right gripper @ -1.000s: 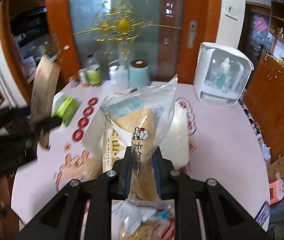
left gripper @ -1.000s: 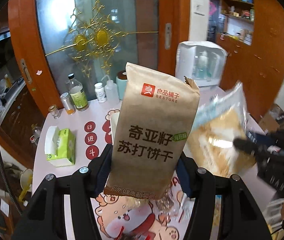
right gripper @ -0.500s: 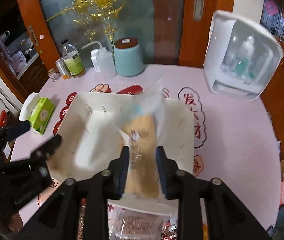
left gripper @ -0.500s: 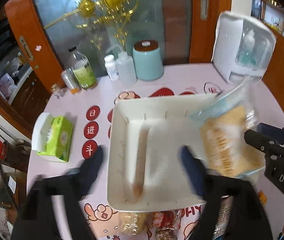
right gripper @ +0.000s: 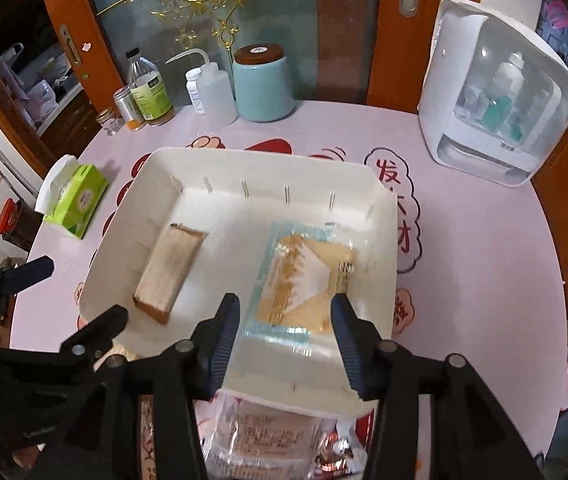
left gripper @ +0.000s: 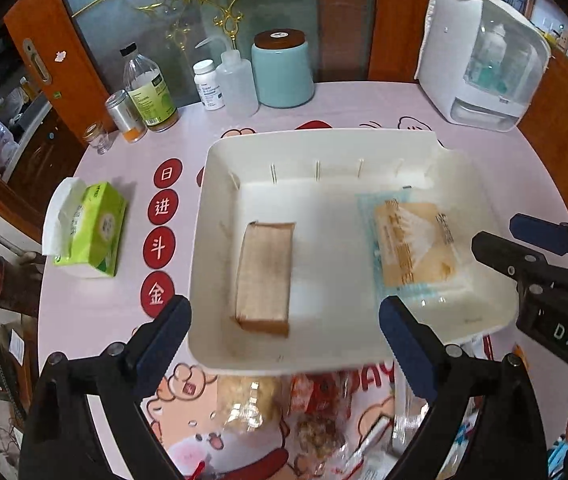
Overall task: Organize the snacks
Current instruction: 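Carry both bags into the white tray and open both tools, then grasp the dark seaweed snack with left tool while right tool grasps the white chip bag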
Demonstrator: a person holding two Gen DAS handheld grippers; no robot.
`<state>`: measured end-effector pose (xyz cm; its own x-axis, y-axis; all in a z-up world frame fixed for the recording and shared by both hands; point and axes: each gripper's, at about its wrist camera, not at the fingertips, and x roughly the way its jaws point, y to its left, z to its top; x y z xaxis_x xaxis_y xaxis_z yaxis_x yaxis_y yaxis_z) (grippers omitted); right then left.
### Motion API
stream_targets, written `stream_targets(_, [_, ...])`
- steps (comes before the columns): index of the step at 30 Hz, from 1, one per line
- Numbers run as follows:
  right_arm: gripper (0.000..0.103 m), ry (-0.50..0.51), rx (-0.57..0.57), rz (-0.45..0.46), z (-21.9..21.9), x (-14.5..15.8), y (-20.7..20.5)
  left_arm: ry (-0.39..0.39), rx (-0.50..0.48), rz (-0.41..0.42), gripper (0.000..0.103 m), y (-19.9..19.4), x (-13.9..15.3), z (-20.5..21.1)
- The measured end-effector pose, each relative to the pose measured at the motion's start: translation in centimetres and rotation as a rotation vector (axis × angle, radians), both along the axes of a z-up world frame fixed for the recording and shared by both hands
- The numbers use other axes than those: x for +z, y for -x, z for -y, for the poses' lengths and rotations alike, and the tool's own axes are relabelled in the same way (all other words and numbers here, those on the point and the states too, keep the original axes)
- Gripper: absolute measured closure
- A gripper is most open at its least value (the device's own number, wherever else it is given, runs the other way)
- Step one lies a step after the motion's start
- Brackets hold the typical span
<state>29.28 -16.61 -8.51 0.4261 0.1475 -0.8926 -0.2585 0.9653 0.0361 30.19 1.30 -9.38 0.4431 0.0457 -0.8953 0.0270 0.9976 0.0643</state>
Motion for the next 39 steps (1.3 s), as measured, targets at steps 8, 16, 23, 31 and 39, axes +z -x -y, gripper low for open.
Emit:
stream_targets(8, [0.055,0.007,0.014,0.009,-0.6,1.8,5.7,-0.001,-0.035,0.05,0.008,6.3,3.2,-2.4])
stream_targets(16, [0.05,-0.086,0.017,0.023,-0.9,2.9,12.8,-0.006,-0.044,0.086,0.008,13.1,4.9,-5.8])
stream_targets(23, [0.044,-0.09,-0.036,0.052,-0.8,2.1,17.8,-0.003,-0.013,0.059,0.008,17.8,3.2,-9.7])
stream_targets(31, [0.044,-0.075,-0.129,-0.032,-0.2,-1.9,20.9,0.053,0.102,-0.105,0.008,20.2,-3.3,-14.2])
stream_targets(39, [0.044,-0.115,-0.184,-0.134,0.4,-5.3,22.7,0.086,0.119,-0.231,0.008,22.1,-8.1,-15.1])
